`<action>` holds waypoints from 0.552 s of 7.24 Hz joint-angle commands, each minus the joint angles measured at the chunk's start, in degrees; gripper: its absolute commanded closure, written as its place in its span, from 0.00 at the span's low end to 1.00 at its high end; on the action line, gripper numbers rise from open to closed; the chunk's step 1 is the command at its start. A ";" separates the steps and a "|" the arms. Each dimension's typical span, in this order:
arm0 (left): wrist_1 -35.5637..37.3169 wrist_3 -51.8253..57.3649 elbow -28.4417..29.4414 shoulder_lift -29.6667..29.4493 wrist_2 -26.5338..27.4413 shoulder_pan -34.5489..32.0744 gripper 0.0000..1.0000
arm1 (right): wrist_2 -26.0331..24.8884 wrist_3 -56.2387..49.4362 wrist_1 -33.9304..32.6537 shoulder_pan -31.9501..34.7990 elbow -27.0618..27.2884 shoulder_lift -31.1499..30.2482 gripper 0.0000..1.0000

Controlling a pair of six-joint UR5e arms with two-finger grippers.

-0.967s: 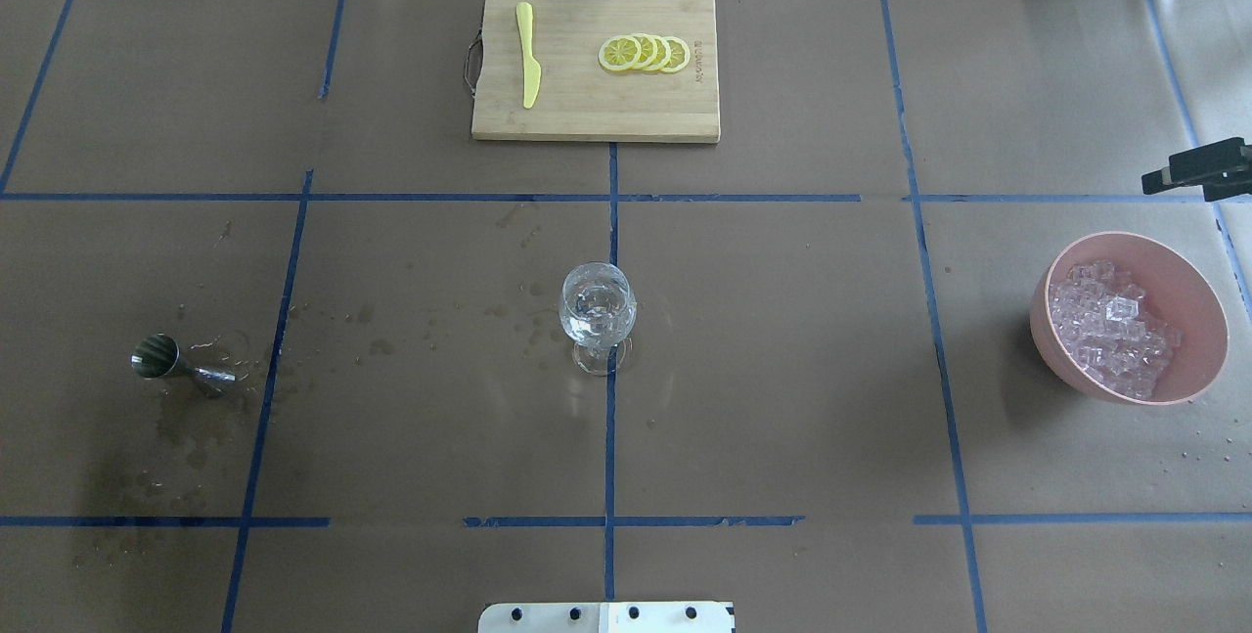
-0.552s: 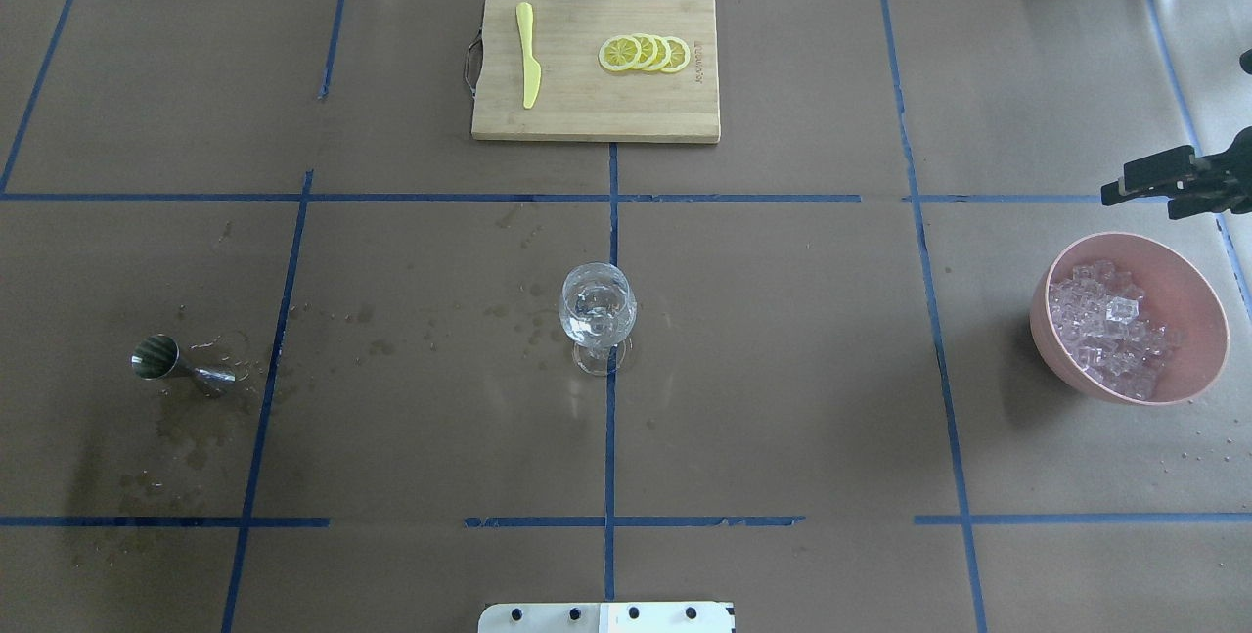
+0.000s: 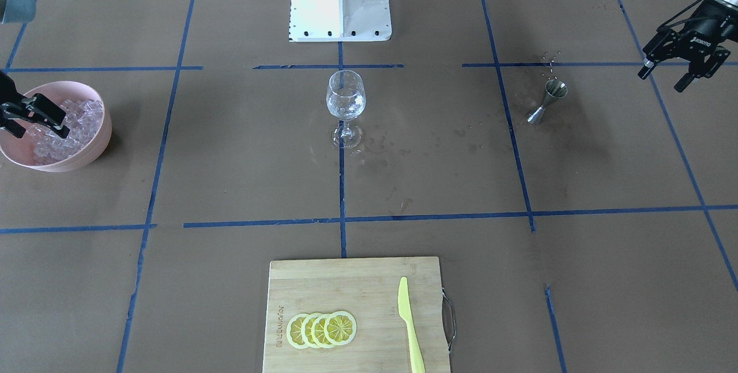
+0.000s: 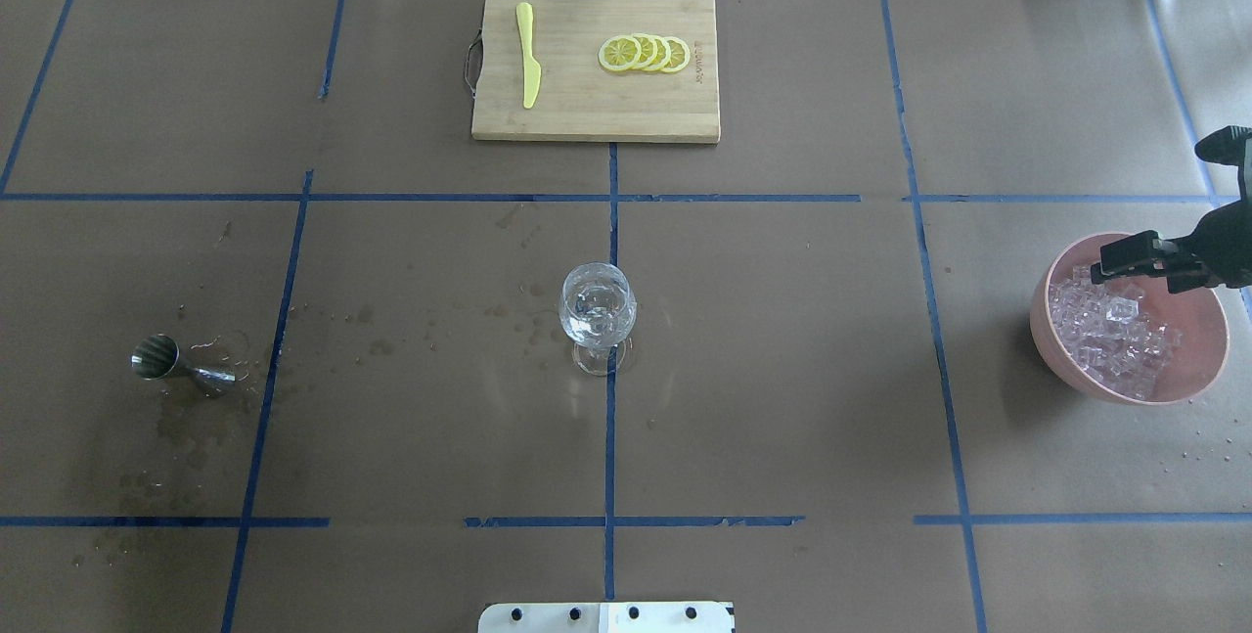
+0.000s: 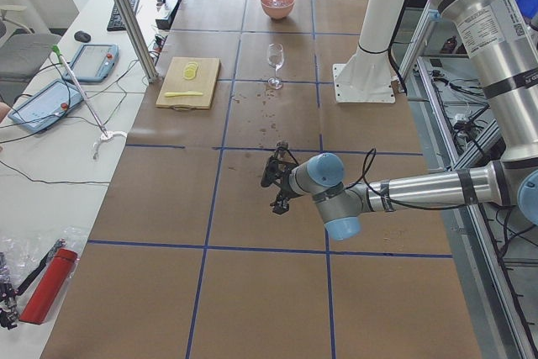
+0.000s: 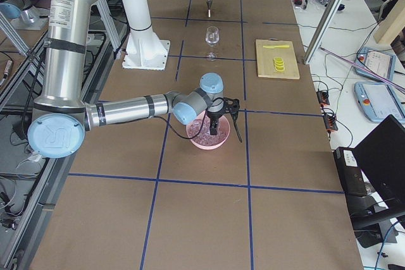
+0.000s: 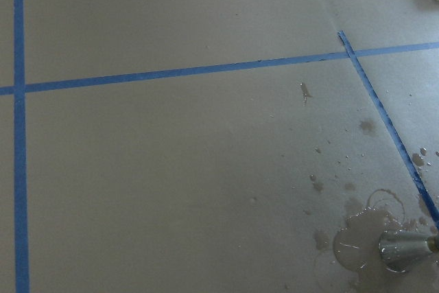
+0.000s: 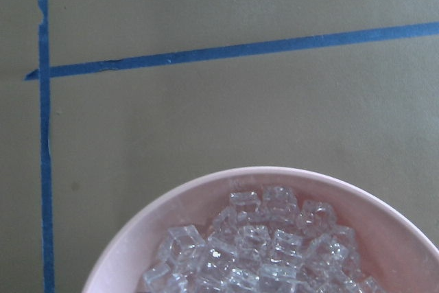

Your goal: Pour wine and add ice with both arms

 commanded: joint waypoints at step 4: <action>1.47 0.05 -0.32 -0.78 -1.50 -1.56 0.00 | -0.14 0.41 0.06 -2.84 -2.06 -0.01 0.23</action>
